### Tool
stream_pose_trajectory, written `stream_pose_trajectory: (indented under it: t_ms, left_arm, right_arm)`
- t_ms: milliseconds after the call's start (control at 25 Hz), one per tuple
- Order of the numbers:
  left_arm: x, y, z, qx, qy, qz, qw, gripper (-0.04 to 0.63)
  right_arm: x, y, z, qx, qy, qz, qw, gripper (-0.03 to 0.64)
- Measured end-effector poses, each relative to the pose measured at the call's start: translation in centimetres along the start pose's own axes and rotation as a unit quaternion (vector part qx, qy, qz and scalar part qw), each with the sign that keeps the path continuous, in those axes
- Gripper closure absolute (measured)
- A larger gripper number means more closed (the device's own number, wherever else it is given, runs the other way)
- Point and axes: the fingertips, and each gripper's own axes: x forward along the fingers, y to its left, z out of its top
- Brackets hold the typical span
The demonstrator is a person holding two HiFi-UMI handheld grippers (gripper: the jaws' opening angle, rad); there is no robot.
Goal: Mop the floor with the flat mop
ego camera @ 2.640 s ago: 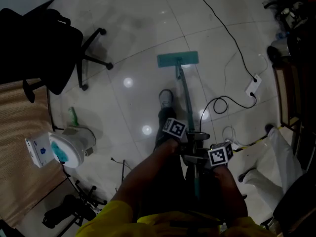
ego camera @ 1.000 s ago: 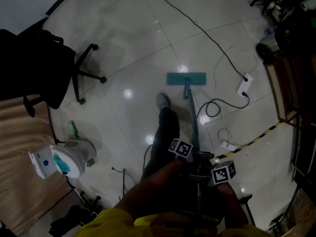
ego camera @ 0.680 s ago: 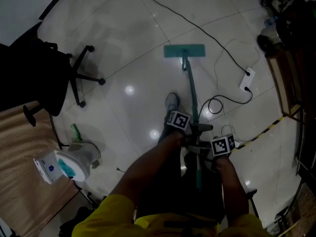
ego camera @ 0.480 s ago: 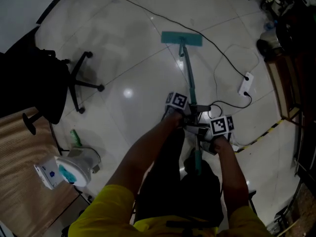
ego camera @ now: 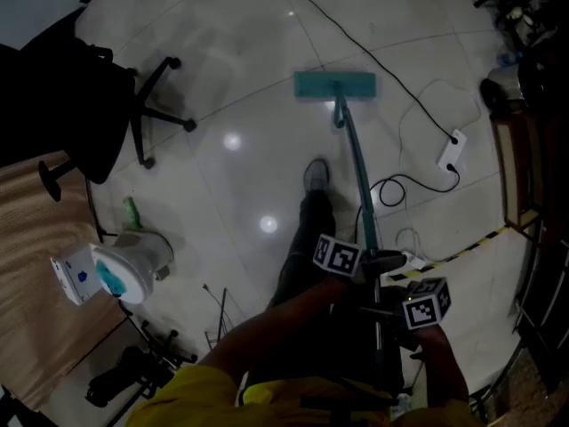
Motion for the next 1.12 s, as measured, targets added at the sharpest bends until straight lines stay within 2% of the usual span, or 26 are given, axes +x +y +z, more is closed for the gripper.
stream_pose_trajectory:
  t_ms: [160,240,280,400,520,600,720,840,960,1120]
  left_arm:
    - [0.1,2.5,-6.2,-0.066,-0.039,-0.01,0.997,0.439]
    - [-0.6,4.9,-6.9,-0.088,-0.053,-0.01,0.9946,0.437]
    - [-1.1,5.8,-6.6,-0.087,-0.059,-0.011,0.9944,0.442]
    - [-2.9,7.2,-2.8,-0.068,-0.078,-0.016,0.9945,0.454]
    - [-4.8,7.1,3.9,-0.086,-0.098,-0.052,0.9901,0.475]
    - [-6.5,7.1,9.5,-0.079,-0.1,-0.044,0.9909,0.488]
    - [-8.6,7.7,18.1,-0.034,-0.094,-0.019,0.9948,0.486]
    - [-10.3,6.7,24.2,-0.015,-0.079,0.0,0.9968,0.483]
    - [-11.3,3.8,25.2,-0.008,-0.067,0.011,0.9977,0.477]
    - [-11.7,-1.0,19.2,-0.017,-0.074,0.008,0.9971,0.469]
  right_arm:
    - [0.3,-0.4,-6.1,0.024,0.037,0.015,0.999,0.405]
    - [1.7,-1.8,-6.9,0.029,0.063,0.015,0.997,0.398]
    - [2.5,-2.6,-6.9,0.025,0.076,0.01,0.997,0.394]
    - [4.7,-4.6,-4.0,0.012,0.078,-0.009,0.997,0.408]
    - [6.5,-6.0,2.2,-0.005,0.063,-0.009,0.998,0.413]
    - [7.7,-6.3,7.8,-0.023,0.053,-0.001,0.998,0.413]
    - [9.1,-6.8,16.3,-0.042,0.044,0.003,0.998,0.413]
    - [9.9,-6.0,22.6,-0.052,0.036,0.003,0.998,0.411]
    - [10.0,-3.1,23.8,-0.05,0.049,0.003,0.998,0.401]
    - [8.7,2.4,18.0,-0.03,0.073,0.008,0.997,0.397]
